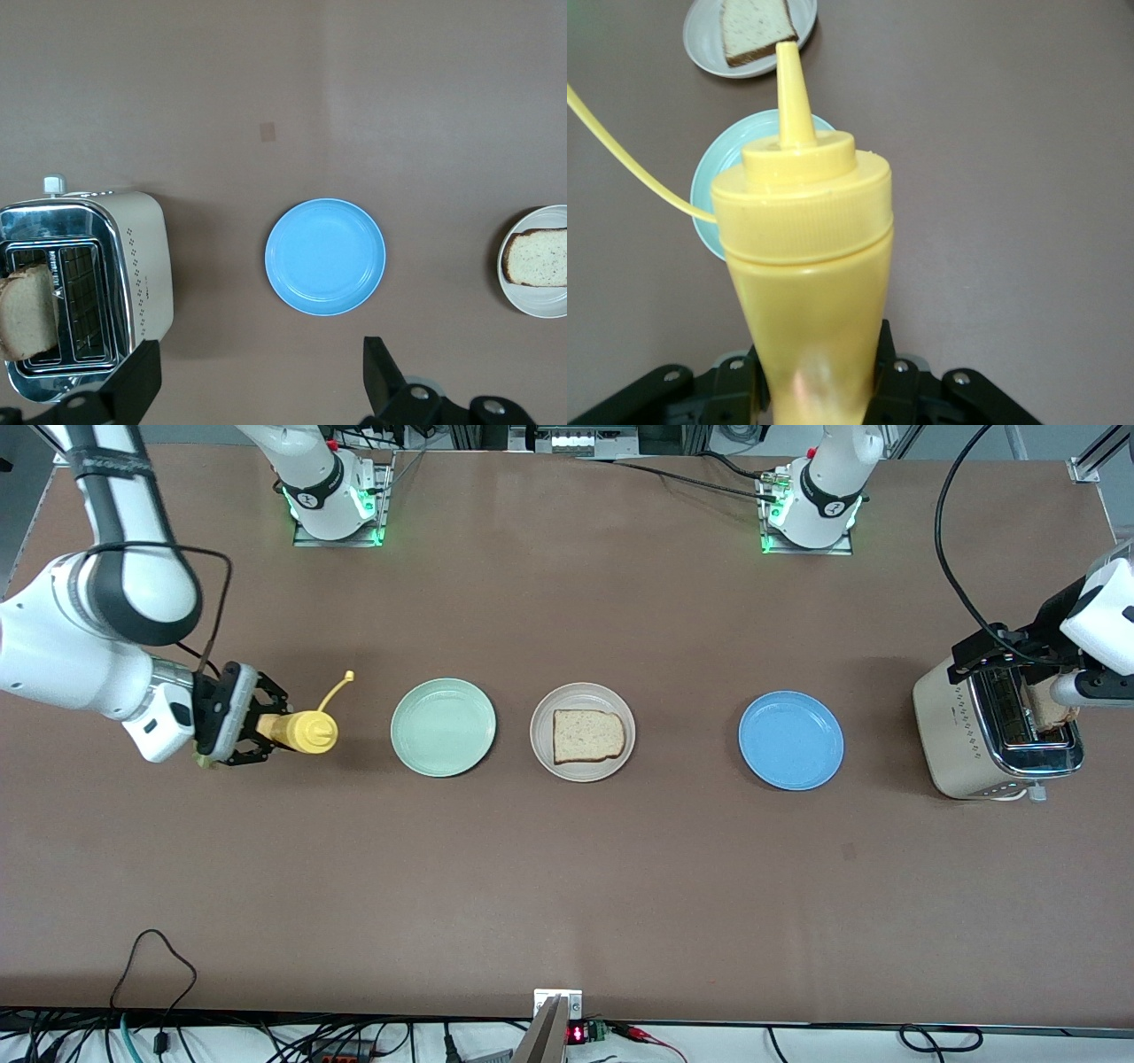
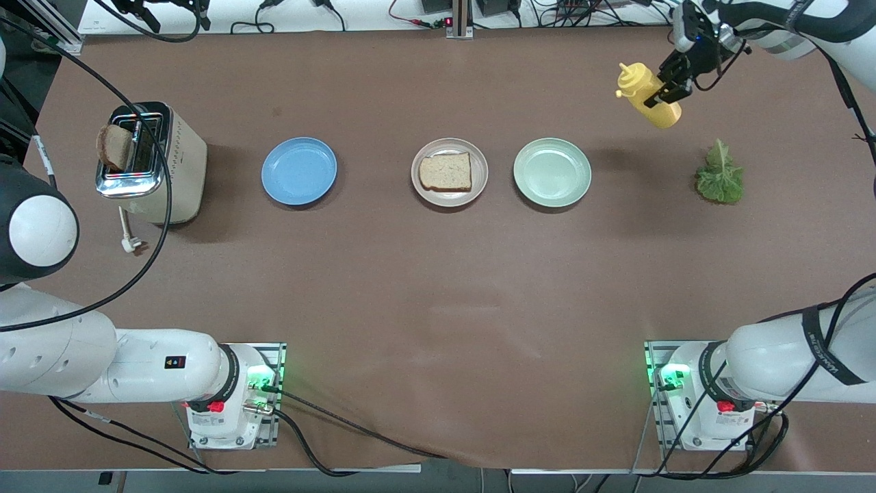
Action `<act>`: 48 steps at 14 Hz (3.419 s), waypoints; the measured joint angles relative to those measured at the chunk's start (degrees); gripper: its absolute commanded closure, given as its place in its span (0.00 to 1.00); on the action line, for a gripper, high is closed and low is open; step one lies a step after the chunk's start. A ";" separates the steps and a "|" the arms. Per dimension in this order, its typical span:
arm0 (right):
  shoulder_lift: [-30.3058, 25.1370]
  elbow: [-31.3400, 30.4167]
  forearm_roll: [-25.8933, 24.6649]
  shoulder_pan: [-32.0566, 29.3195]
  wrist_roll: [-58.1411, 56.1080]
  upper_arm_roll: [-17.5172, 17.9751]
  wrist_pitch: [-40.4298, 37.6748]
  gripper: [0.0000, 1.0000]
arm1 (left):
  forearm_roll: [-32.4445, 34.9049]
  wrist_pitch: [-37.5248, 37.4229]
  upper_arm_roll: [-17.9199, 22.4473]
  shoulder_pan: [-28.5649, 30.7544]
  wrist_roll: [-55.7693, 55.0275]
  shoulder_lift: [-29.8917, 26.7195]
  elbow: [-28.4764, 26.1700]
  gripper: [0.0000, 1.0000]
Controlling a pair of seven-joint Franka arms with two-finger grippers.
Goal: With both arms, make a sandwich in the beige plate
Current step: 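Carry the yellow bottle back beside the lettuce with the right gripper, then set the bottle down and open the right gripper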
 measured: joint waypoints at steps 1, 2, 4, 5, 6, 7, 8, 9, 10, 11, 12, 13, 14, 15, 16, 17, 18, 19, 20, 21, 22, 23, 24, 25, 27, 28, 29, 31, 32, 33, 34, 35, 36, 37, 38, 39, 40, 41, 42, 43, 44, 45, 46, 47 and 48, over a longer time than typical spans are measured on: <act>0.01 -1.48 3.48 -1.53 -4.14 0.02 -0.15 0.96 | 0.00 -0.03 -0.01 0.01 0.00 -0.06 0.00 0.00; 0.07 -3.39 7.62 -3.21 -8.95 0.01 -0.32 0.96 | 0.00 -0.06 -0.04 0.01 0.00 -0.09 -0.01 0.00; 0.47 -7.50 14.84 -6.72 -19.01 -0.01 -0.65 0.96 | 0.00 -0.10 -0.05 0.10 0.00 -0.10 -0.05 0.00; 0.99 -8.97 17.13 -8.45 -23.28 -0.02 -1.32 0.96 | 0.03 -0.12 -0.05 0.19 0.00 -0.10 -0.08 0.00; 1.78 -9.91 18.87 -10.13 -26.91 -0.02 -2.39 0.96 | 0.04 -0.12 -0.05 0.26 0.00 -0.10 -0.09 0.00; 2.74 -10.43 20.19 -11.77 -30.20 -0.03 -3.61 0.96 | 0.04 -0.12 -0.05 0.29 0.00 -0.10 -0.10 0.00; 3.96 -10.64 21.52 -13.37 -33.53 -0.03 -5.20 0.96 | 0.04 -0.12 -0.05 0.30 0.00 -0.10 -0.11 0.00; 5.27 -10.74 23.05 -14.76 -36.51 -0.04 -6.81 0.96 | 0.04 -0.12 -0.05 0.30 0.00 -0.10 -0.11 0.00; 6.76 -10.80 24.48 -16.05 -39.35 -0.03 -8.12 0.96 | 0.04 -0.12 -0.06 0.31 0.00 -0.10 -0.12 0.00; 8.17 -10.82 25.33 -17.05 -41.69 -0.03 -8.77 0.96 | 0.04 -0.12 -0.06 0.33 0.00 -0.10 -0.13 0.00; 9.51 -10.82 25.81 -17.77 -43.70 -0.04 -9.04 0.96 | 0.04 -0.12 -0.06 0.39 0.00 -0.10 -0.15 0.00; 10.57 -10.81 26.49 -18.13 -45.19 -0.03 -9.15 0.96 | 0.04 -0.12 -0.06 0.46 0.00 -0.10 -0.16 0.00; 11.53 -10.81 27.52 -18.29 -46.68 -0.03 -9.20 0.96 | 0.04 -0.12 -0.06 0.49 0.00 -0.10 -0.16 0.00; 12.32 -10.81 28.33 -18.32 -47.88 -0.02 -9.23 0.96 | 0.04 -0.12 -0.06 0.49 0.00 -0.10 -0.16 0.00; 12.87 -10.80 28.85 -18.32 -48.73 0.02 -9.24 0.96 | 0.04 -0.12 -0.06 0.49 0.00 -0.10 -0.16 0.00; 13.19 -10.79 29.23 -18.33 -49.28 0.03 -9.24 0.96 | 0.04 -0.12 -0.07 0.49 0.00 -0.10 -0.16 0.00; 13.37 -10.78 30.07 -18.37 -49.82 0.03 -9.34 0.96 | 0.04 -0.12 -0.15 0.49 0.00 -0.10 -0.16 0.00; 13.51 -10.78 31.31 -18.41 -50.36 0.03 -9.79 0.96 | 0.04 -0.12 -0.30 0.48 0.00 -0.10 -0.16 0.00; 13.76 -10.78 32.33 -18.45 -50.87 0.04 -10.51 0.96 | 0.04 -0.12 -0.45 0.44 0.00 -0.10 -0.16 0.00; 14.15 -10.77 33.12 -18.48 -51.24 0.04 -10.96 0.96 | 0.04 -0.12 -0.53 0.41 0.00 -0.10 -0.16 0.00; 14.69 -10.78 33.61 -18.54 -51.59 0.04 -11.25 0.96 | 0.04 -0.12 -0.57 0.40 0.00 -0.10 -0.16 0.00; 15.31 -10.77 33.89 -18.67 -51.83 0.05 -11.41 0.96 | 0.04 -0.12 -0.58 0.40 0.00 -0.10 -0.16 0.00; 15.90 -10.76 34.20 -18.83 -52.01 0.05 -11.55 0.95 | 0.04 -0.12 -0.58 0.40 0.00 -0.10 -0.16 0.00; 16.48 -10.74 34.41 -18.96 -52.12 0.05 -11.73 0.92 | 0.04 -0.12 -0.59 0.40 0.00 -0.10 -0.16 0.00; 17.42 -10.68 34.82 -19.01 -52.43 0.08 -12.09 0.91 | 0.04 -0.12 -0.67 0.40 0.00 -0.10 -0.16 0.00; 17.64 -10.57 35.06 -19.03 -52.48 0.10 -12.35 0.89 | 0.04 -0.12 -0.73 0.40 0.00 -0.10 -0.16 0.00; 17.68 -10.53 35.09 -19.04 -52.48 0.15 -12.36 0.85 | 0.04 -0.12 -0.83 0.40 0.00 -0.10 -0.16 0.00; 17.68 -10.44 35.09 -19.04 -52.48 0.22 -12.36 0.40 | 0.13 -0.12 -1.22 0.37 0.00 -0.10 -0.16 0.00; 17.68 -10.41 35.10 -19.05 -52.48 0.22 -12.36 0.25 | 0.36 -0.12 -1.35 0.32 0.00 -0.10 -0.16 0.00; 17.68 -10.41 35.10 -19.05 -52.48 0.22 -12.36 0.16 | 0.65 -0.12 -1.43 0.31 0.00 -0.10 -0.16 0.00; 17.68 -10.40 35.13 -19.06 -52.48 0.22 -12.38 0.10 | 0.93 -0.12 -1.46 0.31 0.00 -0.11 -0.16 0.00; 17.68 -10.36 35.18 -19.07 -52.48 0.22 -12.46 0.00 | 1.27 -0.12 -1.46 0.31 0.00 -0.11 -0.16 0.00; 17.68 -10.32 35.22 -19.11 -52.48 0.23 -12.52 0.00 | 1.49 -0.12 -1.47 0.31 0.00 -0.11 -0.16 0.00; 17.68 -10.30 35.24 -19.19 -52.48 0.23 -12.54 0.00 | 1.59 -0.12 -1.48 0.31 0.00 -0.11 -0.16 0.00; 17.68 -10.25 35.25 -19.33 -52.48 0.23 -12.57 0.00 | 1.62 -0.12 -1.51 0.31 0.00 -0.11 -0.16 0.00; 17.68 -10.20 35.25 -19.55 -52.47 0.23 -12.58 0.00 | 1.63 -0.12 -1.52 0.31 0.00 -0.11 -0.16 0.00; 17.68 -10.17 35.25 -19.88 -52.47 0.23 -12.58 0.00 | 1.63 -0.12 -1.53 0.34 0.00 -0.11 -0.16 0.00; 17.68 -10.14 35.24 -20.25 -52.47 0.24 -12.59 0.00 | 1.63 -0.12 -1.52 0.40 0.00 -0.11 -0.16 0.00; 17.68 -10.10 35.23 -20.71 -52.47 0.24 -12.59 0.00 | 1.63 -0.14 -1.52 0.47 0.00 -0.11 -0.16 0.00; 17.65 -10.01 35.04 -21.17 -52.47 0.24 -12.58 0.00 | 1.63 -0.25 -1.52 0.51 0.00 -0.11 -0.16 0.00; 17.57 -9.86 34.35 -21.65 -52.47 0.23 -12.47 0.00 | 1.63 -0.47 -1.52 0.53 0.00 -0.12 -0.16 0.00; 17.42 -9.62 33.02 -22.22 -52.47 0.23 -12.32 0.00 | 1.63 -0.58 -1.52 0.54 0.00 -0.13 -0.16 0.00; 17.26 -9.42 31.78 -22.90 -52.47 0.22 -12.27 0.00 | 1.63 -0.61 -1.52 0.56 0.00 -0.14 -0.16 0.00; 17.13 -9.25 30.66 -23.60 -52.47 0.22 -12.26 0.00 | 1.63 -0.61 -1.52 0.59 0.00 -0.14 -0.16 0.00; 16.96 -9.18 29.68 -24.27 -52.47 0.22 -12.26 0.00 | 1.63 -0.62 -1.52 0.62 0.00 -0.14 -0.16 0.00</act>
